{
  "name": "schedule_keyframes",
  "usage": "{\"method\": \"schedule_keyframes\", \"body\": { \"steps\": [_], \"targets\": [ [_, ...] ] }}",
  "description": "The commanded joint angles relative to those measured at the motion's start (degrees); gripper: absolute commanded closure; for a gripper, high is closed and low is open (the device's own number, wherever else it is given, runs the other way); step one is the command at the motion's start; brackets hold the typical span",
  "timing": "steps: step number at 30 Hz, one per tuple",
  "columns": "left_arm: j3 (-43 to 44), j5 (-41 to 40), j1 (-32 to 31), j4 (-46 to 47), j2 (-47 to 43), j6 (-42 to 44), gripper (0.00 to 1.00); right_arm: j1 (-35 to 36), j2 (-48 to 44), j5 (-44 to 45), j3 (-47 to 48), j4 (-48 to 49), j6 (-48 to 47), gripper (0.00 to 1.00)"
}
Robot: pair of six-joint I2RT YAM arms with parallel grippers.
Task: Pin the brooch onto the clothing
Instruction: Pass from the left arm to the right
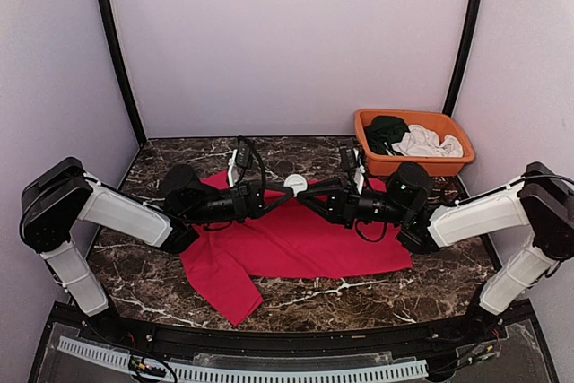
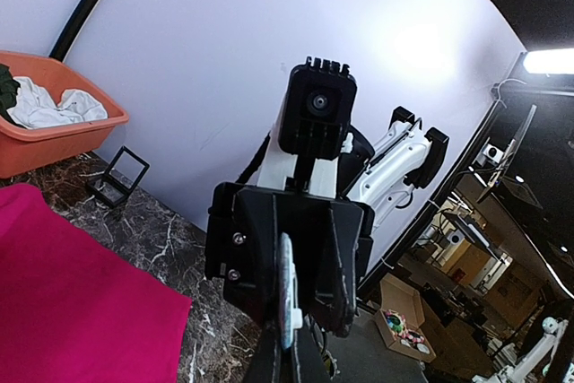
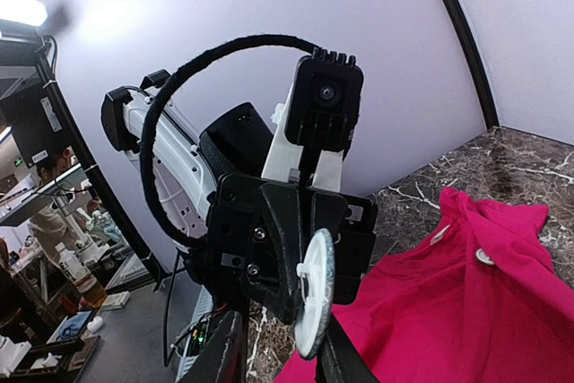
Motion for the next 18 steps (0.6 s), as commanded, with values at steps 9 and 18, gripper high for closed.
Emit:
{"method": "schedule_keyframes", "body": {
  "steps": [9, 18],
  "targets": [
    [-0.9, 0.3, -0.2, 16.9, -2.5, 1.4, 0.99, -1.8, 1.6, -3.7, 2.5, 3.2, 1.7, 0.95],
    [-1.8, -1.4, -0.1, 16.9, -3.0, 0.2, 0.57, -2.4, 1.3, -4.5, 5.1, -6.9, 0.2, 1.00]
  ]
}}
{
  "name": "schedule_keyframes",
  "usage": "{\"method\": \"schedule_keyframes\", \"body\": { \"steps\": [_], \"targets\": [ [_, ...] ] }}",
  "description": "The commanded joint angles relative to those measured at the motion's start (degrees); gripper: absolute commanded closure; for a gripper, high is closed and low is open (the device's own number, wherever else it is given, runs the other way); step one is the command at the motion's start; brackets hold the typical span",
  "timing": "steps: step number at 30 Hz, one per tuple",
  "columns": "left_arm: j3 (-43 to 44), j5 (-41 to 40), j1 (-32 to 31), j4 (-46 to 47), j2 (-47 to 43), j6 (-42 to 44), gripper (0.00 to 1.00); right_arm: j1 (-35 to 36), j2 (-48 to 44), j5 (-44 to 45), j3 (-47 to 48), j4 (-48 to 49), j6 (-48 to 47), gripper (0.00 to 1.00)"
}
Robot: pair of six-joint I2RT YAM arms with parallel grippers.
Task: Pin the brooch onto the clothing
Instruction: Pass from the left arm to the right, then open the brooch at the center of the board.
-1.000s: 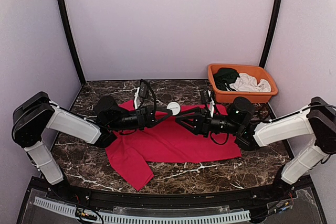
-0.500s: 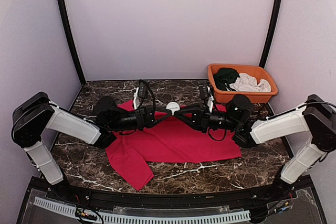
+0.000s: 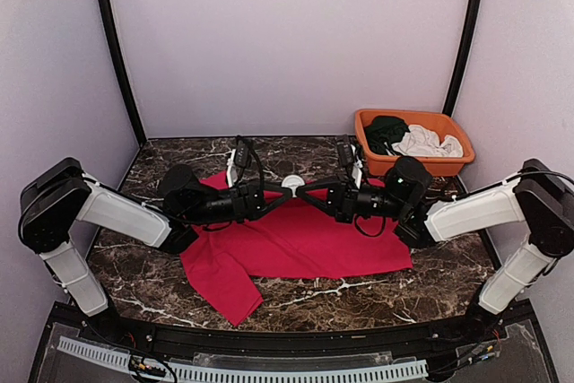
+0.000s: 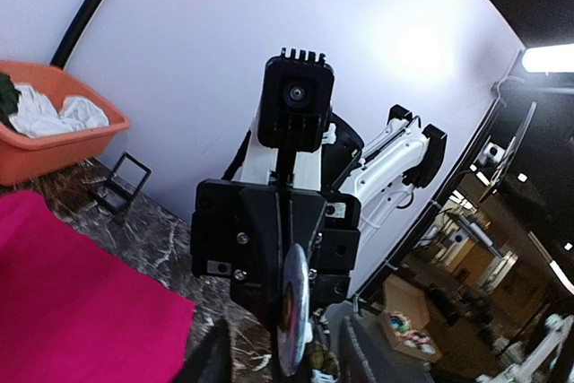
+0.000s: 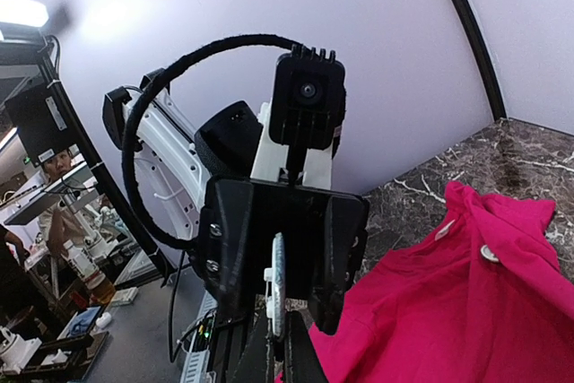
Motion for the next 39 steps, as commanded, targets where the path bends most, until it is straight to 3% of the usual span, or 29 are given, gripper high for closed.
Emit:
{"method": "schedule_keyframes", "body": {
  "steps": [1, 5, 8, 11, 15, 27, 39],
  "targets": [
    [-2.6, -1.5, 0.1, 16.6, -3.6, -1.0, 0.53, -0.7, -1.8, -0.7, 3.4, -10.8, -3.0, 1.00],
    [-7.5, -3.9, 1.2, 13.0, -9.7, 0.3, 0.36, -1.0, -7.7, 0.6, 5.6, -28.9, -9.7, 1.00],
    [-8.7, -5.2, 1.5, 0.3, -15.7, 5.7, 0.33, -1.1, -10.9, 4.2, 11.4, -48.1, -17.6, 1.00],
    [-7.4, -6.4, 1.3, -16.3, -20.2, 12.5, 0.32, -1.1, -12.4, 3.1, 15.7, -60.5, -23.7, 1.00],
    [-6.8, -5.2, 0.8, -17.5, -17.8, 12.2, 0.32, -1.0, -14.0, 5.7, 18.8, -70.8, -28.6, 1.00],
    [1.5, -4.3, -2.5, -17.2, -3.7, 10.2, 0.35, -0.5, -16.3, 9.8, 21.5, -84.6, -37.2, 1.00],
    [8.1, -0.7, -4.5, -10.0, 7.9, 3.2, 0.54, 0.4, -17.7, 13.5, 19.8, -86.0, -37.6, 1.00]
  ]
}}
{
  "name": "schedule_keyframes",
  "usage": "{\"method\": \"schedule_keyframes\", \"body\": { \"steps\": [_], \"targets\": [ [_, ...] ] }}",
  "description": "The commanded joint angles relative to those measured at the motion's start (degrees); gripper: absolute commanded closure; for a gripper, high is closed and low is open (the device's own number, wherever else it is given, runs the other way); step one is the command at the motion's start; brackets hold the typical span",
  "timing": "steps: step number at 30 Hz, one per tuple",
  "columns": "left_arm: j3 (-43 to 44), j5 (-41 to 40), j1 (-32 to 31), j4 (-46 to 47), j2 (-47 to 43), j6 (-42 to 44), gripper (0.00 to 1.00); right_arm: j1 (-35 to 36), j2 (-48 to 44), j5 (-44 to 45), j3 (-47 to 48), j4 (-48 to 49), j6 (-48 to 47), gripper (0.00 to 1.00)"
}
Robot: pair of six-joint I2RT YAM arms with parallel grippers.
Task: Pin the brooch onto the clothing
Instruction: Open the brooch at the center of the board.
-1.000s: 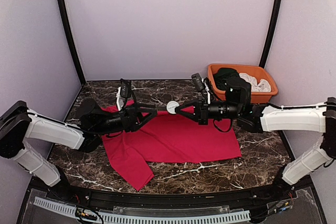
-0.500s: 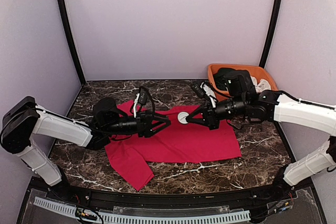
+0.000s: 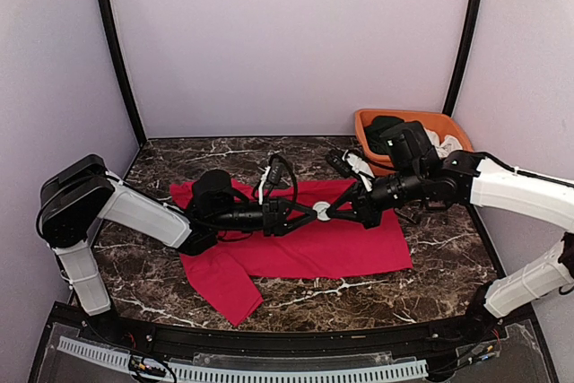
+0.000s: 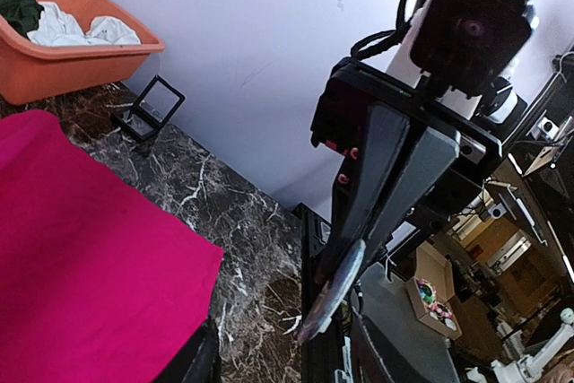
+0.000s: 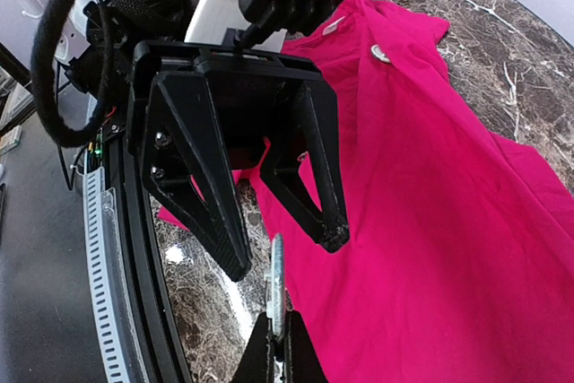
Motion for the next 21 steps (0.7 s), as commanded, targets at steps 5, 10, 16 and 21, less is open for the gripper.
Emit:
{"method": "schedule_keyframes", "body": {
  "steps": [5, 10, 16, 21],
  "targets": [
    [3.2, 2.4, -1.0, 2.9, 2.1, -3.1, 0.58, 0.8, -3.0, 3.4, -0.9, -0.3, -0.7, 1.00],
    [4.2, 2.1, -1.2, 3.0, 2.7, -3.9, 0.58, 1.3, -3.1, 4.6, -1.1, -0.9, -1.3, 1.00],
    [6.1, 3.0, -1.6, 3.4, 4.4, -5.3, 0.66, 1.5, -3.2, 5.9, -1.2, -0.9, -1.7, 1.00],
    [7.1, 3.6, -2.0, 2.6, 5.4, -5.4, 0.81, 1.6, -3.6, 7.1, -1.2, -0.9, -1.8, 1.00]
  ]
}}
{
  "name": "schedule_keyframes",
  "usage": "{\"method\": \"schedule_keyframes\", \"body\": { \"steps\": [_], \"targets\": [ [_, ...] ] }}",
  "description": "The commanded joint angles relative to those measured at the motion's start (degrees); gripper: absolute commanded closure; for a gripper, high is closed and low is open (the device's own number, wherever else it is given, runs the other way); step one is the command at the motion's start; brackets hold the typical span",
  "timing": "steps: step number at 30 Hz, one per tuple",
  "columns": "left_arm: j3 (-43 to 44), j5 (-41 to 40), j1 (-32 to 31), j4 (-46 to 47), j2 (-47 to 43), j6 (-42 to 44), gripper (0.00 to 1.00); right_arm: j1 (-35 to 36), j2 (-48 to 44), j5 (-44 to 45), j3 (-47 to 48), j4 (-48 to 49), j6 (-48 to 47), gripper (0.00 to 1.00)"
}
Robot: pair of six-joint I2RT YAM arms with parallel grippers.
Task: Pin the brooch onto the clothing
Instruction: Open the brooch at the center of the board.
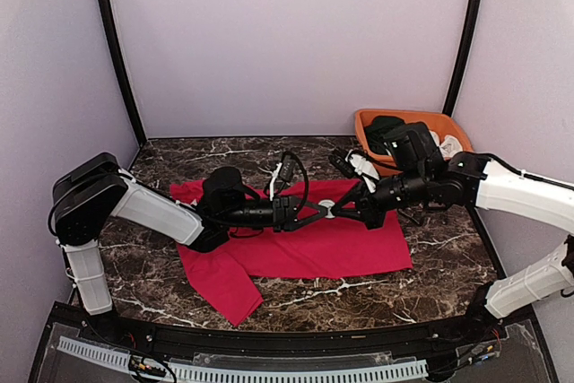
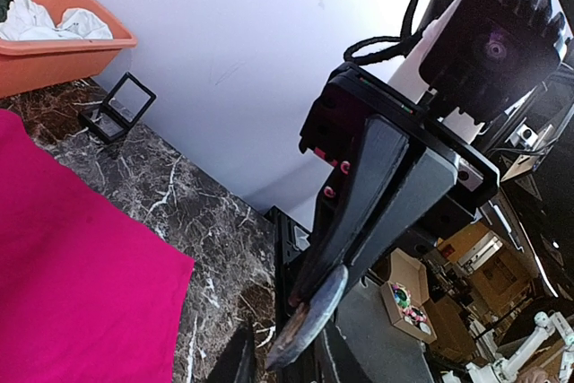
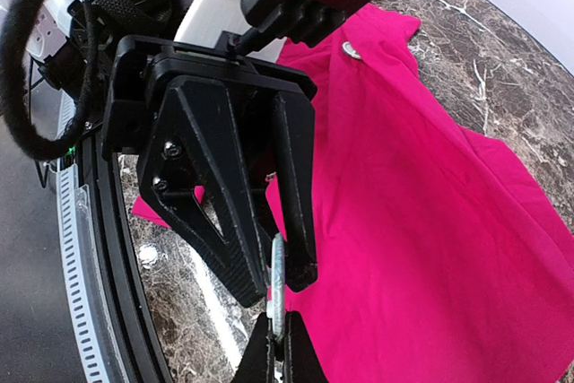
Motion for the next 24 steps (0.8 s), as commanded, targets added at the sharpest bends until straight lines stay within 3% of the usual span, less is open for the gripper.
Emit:
{"method": "schedule_keyframes", "body": {
  "steps": [1, 5, 10, 13, 17, 24],
  "targets": [
    [1.6, 1.4, -0.7, 0.6, 0.5, -0.3, 0.82, 0.4, -1.3, 1.5, -0.7, 0.3, -0.8, 1.00],
    [1.7, 1.6, -0.8, 1.3, 1.1, -0.8, 0.96, 0.6, -1.8, 2.0, -1.1, 0.2, -1.2, 1.00],
    [3.5, 0.2, -1.0, -5.2, 1.5, 0.4, 0.99, 1.6, -1.5, 4.6, -1.3, 0.2, -1.1, 1.00],
    [4.0, -2.5, -1.4, -9.7, 1.0, 2.2, 0.83, 2.8, -0.3, 5.3, -0.7, 0.2, -0.7, 1.00],
    [3.7, -1.7, -1.5, -6.5, 0.7, 1.2, 0.65, 3.0, 0.9, 6.9, -1.0, 0.4, -0.2, 1.00],
    [-3.8, -1.1, -1.2, 3.4, -3.5, -0.9, 0.49, 1.8, -0.8, 6.6, -3.1, 0.3, -0.1, 1.00]
  ]
}}
